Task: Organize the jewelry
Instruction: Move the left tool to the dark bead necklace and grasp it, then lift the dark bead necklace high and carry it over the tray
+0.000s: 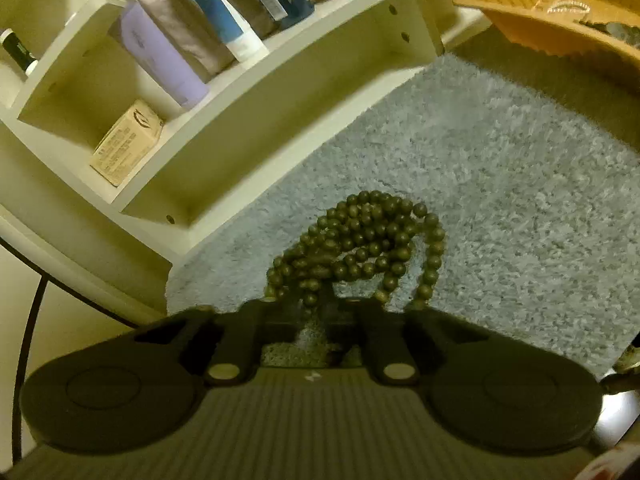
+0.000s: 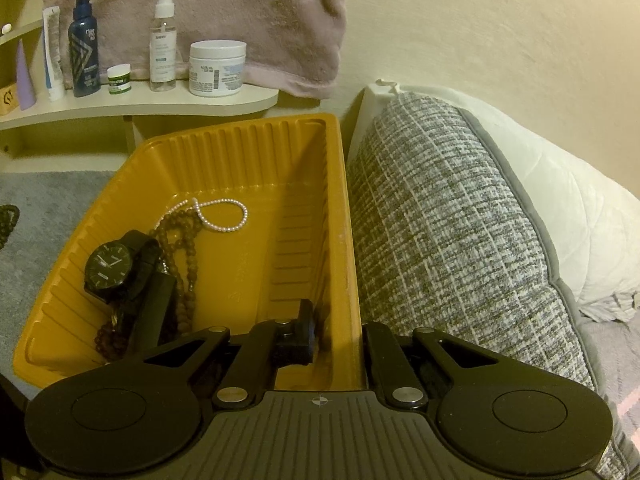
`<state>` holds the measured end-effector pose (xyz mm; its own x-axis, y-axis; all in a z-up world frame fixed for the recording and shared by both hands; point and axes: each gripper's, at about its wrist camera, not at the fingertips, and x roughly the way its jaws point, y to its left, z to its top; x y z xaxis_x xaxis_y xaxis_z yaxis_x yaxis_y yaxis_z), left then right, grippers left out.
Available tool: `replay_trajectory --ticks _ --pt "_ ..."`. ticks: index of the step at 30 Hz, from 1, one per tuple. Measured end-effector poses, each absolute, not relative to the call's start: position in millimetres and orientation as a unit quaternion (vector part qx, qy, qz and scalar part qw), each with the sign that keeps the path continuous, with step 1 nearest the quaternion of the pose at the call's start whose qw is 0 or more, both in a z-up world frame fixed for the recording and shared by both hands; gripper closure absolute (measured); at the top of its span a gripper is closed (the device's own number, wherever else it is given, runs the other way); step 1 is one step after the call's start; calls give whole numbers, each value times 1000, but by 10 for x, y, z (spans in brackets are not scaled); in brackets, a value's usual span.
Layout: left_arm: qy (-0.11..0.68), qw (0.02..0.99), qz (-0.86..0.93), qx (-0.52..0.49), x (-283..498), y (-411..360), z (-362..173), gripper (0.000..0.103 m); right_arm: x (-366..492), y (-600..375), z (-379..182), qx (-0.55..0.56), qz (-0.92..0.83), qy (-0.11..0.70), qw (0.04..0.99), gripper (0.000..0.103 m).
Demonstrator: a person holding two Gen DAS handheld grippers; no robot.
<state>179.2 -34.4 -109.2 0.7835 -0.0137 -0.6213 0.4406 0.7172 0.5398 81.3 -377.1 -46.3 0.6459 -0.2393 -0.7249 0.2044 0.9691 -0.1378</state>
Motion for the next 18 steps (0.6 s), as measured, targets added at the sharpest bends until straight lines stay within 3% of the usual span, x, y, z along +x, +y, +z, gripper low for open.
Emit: replay_trajectory --ticks 7,18 --pt "251 904 -123 325 1714 -249 -773 96 811 -3769 -453 -23 -122 401 907 96" --pt "160 949 -160 220 1688 -56 382 97 777 -3744 -424 -22 -121 395 911 97"
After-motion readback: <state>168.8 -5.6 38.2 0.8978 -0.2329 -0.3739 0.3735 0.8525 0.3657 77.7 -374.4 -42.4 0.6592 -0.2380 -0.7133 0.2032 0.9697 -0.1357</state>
